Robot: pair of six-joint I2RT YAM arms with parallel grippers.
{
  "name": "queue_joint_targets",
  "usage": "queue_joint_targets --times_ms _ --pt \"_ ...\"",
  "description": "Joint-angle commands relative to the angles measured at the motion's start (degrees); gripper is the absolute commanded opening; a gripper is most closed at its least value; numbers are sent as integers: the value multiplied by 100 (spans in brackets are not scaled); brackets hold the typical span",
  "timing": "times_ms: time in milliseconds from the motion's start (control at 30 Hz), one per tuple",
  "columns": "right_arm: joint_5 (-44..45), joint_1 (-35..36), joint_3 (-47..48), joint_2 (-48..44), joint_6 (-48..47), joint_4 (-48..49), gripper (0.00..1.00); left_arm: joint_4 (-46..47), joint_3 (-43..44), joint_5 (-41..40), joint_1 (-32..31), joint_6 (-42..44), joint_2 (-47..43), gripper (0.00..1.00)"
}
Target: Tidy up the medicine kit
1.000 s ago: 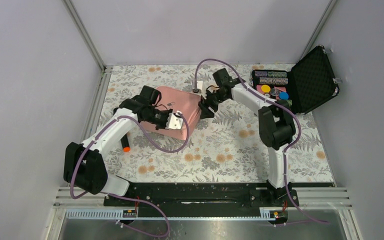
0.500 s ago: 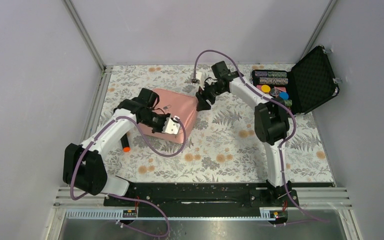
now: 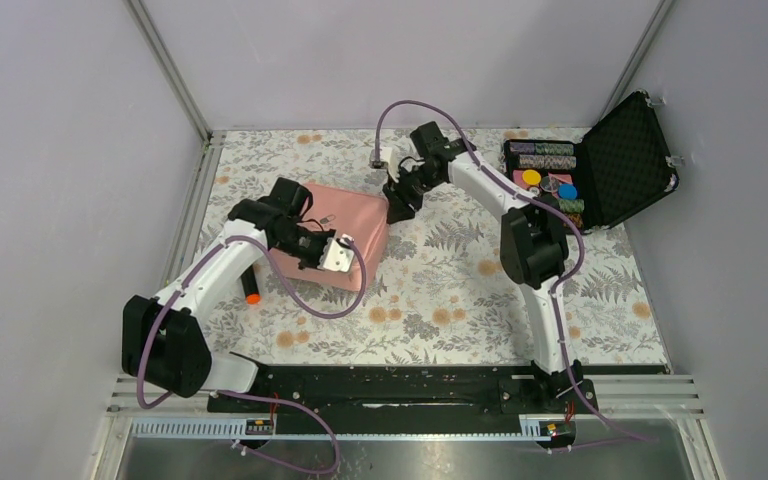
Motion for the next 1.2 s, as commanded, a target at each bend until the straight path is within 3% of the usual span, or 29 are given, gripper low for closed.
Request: queue_joint_targets --times_ms 0,133,267,567,733,800,1000,1167 --pt "-204 173 679 320 259 -448 41 255 201 869 -3 98 -320 0" --pt "-152 209 681 318 260 -434 17 349 183 903 -3 17 -317 0" --pt "-147 199 398 119 340 -271 0 580 10 718 0 -121 -368 0" --pt "189 198 -1298 -1026 382 73 0 2055 -1188 231 143 -817 -507 0" --pt "429 198 -1398 -1015 469 -78 0 1522 -1171 317 144 -443 -519 33" --pt "514 198 -1418 -1008 471 -76 0 1101 -1004 188 144 -223 -524 40" --pt "519 198 -1278 -848 764 -188 0 153 -952 -249 144 558 -538 44" --pt "112 198 -1256 -716 1129 -79 0 1376 -1629 -265 55 66 -465 44"
